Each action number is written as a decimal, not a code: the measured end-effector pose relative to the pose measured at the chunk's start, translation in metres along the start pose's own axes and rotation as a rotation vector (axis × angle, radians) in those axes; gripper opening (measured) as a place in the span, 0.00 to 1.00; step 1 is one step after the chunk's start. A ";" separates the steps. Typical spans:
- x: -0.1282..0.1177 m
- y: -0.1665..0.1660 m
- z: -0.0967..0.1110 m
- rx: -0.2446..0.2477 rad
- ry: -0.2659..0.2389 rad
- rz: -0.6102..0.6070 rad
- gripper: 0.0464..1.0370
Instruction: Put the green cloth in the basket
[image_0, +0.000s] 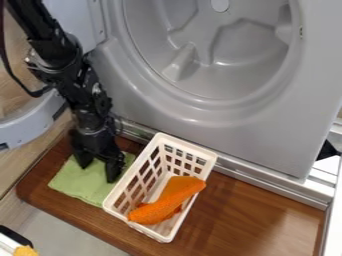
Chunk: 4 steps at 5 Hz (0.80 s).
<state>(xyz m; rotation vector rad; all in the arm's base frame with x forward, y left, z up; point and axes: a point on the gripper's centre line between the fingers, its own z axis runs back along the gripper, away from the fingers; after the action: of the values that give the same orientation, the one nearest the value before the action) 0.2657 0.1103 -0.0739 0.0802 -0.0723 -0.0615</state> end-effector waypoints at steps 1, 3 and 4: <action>0.002 -0.001 -0.003 -0.014 0.007 -0.001 0.90; -0.001 -0.004 -0.003 -0.023 0.018 0.000 0.35; -0.005 -0.005 0.003 0.001 0.064 0.023 0.14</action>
<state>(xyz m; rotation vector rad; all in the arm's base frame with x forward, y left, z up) 0.2601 0.1050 -0.0720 0.0822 -0.0096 -0.0360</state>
